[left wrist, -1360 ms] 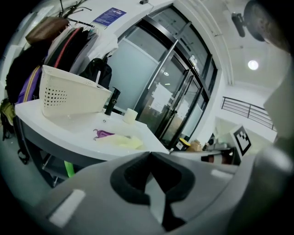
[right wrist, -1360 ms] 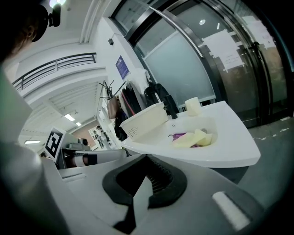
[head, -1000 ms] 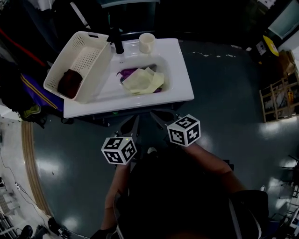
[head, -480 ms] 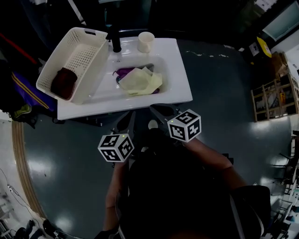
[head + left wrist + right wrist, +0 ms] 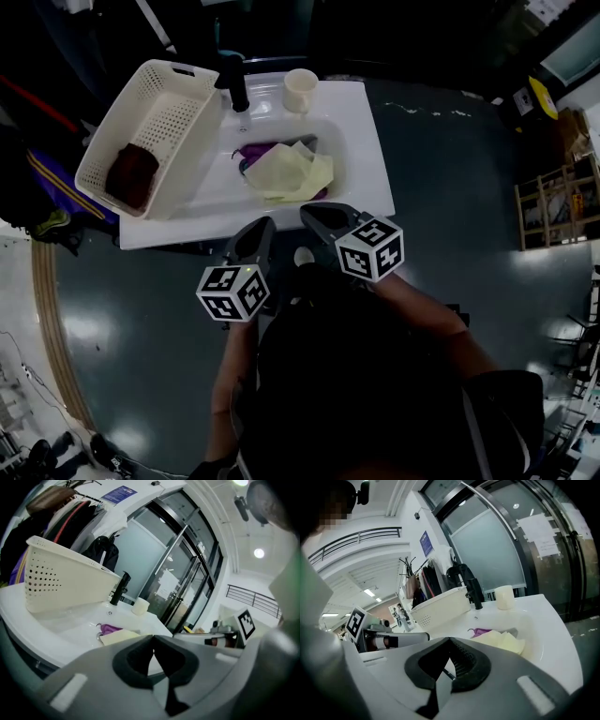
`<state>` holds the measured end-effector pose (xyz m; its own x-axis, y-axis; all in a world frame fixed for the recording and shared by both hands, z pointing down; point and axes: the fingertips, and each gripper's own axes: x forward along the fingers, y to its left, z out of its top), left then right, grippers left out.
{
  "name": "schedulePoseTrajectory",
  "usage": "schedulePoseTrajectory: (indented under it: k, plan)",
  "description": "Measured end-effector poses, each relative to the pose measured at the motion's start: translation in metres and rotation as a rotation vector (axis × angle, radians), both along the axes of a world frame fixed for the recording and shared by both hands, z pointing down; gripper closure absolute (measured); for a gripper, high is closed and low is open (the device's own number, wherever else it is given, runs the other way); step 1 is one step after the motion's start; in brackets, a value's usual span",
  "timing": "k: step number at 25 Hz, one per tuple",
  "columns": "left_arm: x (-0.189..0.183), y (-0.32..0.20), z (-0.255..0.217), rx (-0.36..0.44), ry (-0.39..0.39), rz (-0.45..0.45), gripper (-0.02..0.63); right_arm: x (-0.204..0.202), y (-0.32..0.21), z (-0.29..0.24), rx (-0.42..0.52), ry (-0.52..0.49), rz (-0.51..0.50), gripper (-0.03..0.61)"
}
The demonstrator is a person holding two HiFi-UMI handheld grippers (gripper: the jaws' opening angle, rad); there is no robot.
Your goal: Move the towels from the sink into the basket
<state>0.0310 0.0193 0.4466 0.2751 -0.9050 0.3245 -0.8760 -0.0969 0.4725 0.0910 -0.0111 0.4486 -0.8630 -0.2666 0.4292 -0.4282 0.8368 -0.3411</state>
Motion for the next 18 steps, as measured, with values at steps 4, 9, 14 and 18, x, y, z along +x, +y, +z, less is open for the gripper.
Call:
schedulePoseTrajectory:
  k: [4,9,14,18]
  plan:
    - [-0.004,-0.015,0.003,-0.014,-0.003,-0.007,0.609,-0.003,-0.014,0.004,-0.001,0.003,-0.015,0.583]
    - [-0.004,-0.032,0.004,-0.029,-0.017,-0.002,0.609,-0.003,-0.036,0.005,-0.009,-0.004,-0.015,0.583]
    - [-0.006,-0.049,0.002,-0.027,-0.020,-0.004,0.609,-0.006,-0.052,0.008,-0.018,-0.003,-0.026,0.583]
    - [-0.006,-0.064,0.004,-0.041,-0.029,0.003,0.609,-0.005,-0.069,0.010,-0.011,0.005,-0.019,0.583]
